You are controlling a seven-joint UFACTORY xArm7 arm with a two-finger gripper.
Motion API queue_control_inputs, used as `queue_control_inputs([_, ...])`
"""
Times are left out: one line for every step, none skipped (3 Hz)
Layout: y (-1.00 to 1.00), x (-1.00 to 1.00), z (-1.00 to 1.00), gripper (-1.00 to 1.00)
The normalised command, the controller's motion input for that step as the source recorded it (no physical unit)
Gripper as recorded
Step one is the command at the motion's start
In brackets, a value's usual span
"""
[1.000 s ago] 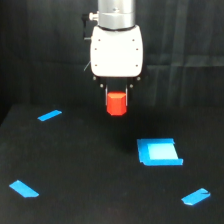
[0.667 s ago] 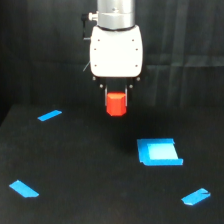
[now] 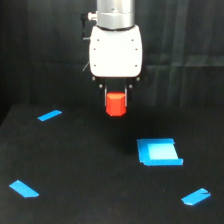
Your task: Pick up the red object from the table
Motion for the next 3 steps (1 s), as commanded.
queue_control_inputs([-0.04,-0.03,-0.01,-1.0])
queue_control_inputs([0.0,0.03,0.07,-0.93])
queue_control_inputs([-0.03,-0.11,0.12,-0.87])
